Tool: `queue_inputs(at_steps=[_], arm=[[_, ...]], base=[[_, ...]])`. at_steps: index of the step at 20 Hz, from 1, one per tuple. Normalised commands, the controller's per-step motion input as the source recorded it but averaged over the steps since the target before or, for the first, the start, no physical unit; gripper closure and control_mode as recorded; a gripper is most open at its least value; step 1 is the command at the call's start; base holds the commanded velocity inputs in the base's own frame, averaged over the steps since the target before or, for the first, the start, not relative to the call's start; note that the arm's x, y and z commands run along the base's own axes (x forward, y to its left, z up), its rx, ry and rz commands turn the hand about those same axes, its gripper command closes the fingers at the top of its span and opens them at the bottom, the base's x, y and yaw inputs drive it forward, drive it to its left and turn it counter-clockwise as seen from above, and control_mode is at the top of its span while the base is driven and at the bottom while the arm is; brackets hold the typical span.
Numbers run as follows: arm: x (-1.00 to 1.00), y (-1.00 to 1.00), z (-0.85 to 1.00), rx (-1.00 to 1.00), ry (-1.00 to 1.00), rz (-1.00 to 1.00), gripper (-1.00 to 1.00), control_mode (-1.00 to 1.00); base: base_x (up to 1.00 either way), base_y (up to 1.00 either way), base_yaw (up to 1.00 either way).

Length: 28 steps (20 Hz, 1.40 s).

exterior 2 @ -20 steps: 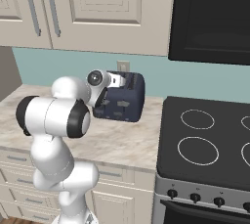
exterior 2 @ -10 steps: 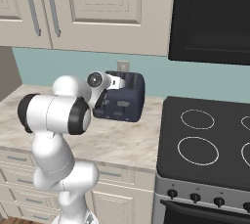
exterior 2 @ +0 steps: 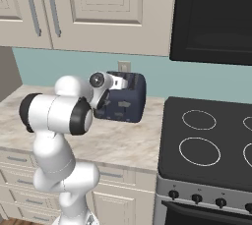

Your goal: Start the toaster. Once the lever pops up, take the bread to the plate on the dining counter.

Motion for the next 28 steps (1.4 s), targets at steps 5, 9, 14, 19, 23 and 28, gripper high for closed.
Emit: queue_inputs(at_steps=[5,9,14,19,23,28], arm=[[0.00,-0.09,0.00,0.00,0.00,0.00,-1.00,-1.00],[0.01,0.00,0.00,0.00,0.00,0.00,-1.00,-1.00],[0.00,0.00,0.00,0.00,0.00,0.00,-1.00,-1.00],[0.00,0.00,0.00,0.00,0.00,0.00,-1.00,-1.00],[0.00,0.00,0.00,0.00,0.00,0.00,-1.00,-1.00],[0.01,0.00,0.00,0.00,0.00,0.00,-1.00,-1.00]], base=[[0.00,0.00,0.00],[0.00,0.00,0.00],[0.00,0.00,0.00],[0.00,0.00,0.00],[0.00,0.00,0.00],[0.00,0.00,0.00]])
